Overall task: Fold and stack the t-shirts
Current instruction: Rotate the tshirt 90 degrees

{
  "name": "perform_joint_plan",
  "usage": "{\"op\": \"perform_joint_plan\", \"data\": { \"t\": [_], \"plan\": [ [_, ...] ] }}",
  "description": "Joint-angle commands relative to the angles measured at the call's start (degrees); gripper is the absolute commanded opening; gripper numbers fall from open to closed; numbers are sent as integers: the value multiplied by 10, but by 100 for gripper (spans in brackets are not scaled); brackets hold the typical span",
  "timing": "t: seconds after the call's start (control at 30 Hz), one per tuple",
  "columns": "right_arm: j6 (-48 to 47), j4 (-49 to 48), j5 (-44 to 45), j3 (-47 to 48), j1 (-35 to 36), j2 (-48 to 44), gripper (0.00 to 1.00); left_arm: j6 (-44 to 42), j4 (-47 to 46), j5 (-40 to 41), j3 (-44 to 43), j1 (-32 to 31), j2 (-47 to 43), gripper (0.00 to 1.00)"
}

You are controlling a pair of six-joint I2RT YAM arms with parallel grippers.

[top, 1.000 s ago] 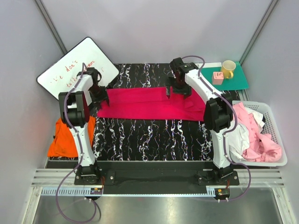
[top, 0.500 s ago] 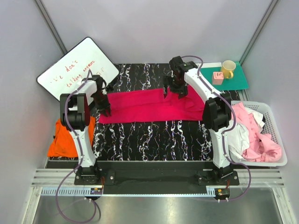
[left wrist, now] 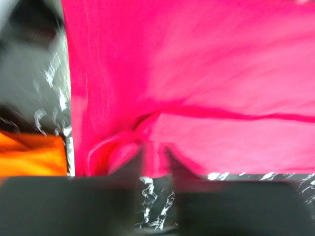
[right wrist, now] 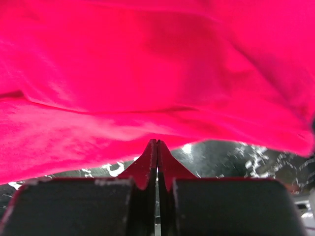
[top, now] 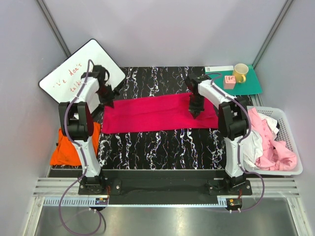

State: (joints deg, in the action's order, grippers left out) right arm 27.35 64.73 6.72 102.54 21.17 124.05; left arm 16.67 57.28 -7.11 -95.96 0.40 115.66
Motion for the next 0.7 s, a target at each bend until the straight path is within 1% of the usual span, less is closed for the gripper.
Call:
{"op": "perform_joint_plan", "data": {
  "t": [0.0,0.17,0.23,0.33,0.43,0.53,0.67],
  "plan": [
    [45,-14,19,-30,-19,-86,0,-10,-19,-4,-82,-1,5,0],
    [48,-17,18,-66,-30,-76,0,-13,6,-2,-152,-15,74,0],
    [48,-18,17,-73,-33,-61,0,-16,16,10,-165,-20,104,0],
    [49,-18,14,-76,-39,-35,0,-19,21,22,-172,-22,125,0],
    [53,-19,16,-67,-39,-14,0,-20,24,25,-171,-22,136,0],
    [54,-18,23,-44,-40,8,0,-20,25,33,-171,-22,149,0],
    [49,-15,28,3,-41,51,0,-22,51,54,-187,-23,178,0]
  ]
}}
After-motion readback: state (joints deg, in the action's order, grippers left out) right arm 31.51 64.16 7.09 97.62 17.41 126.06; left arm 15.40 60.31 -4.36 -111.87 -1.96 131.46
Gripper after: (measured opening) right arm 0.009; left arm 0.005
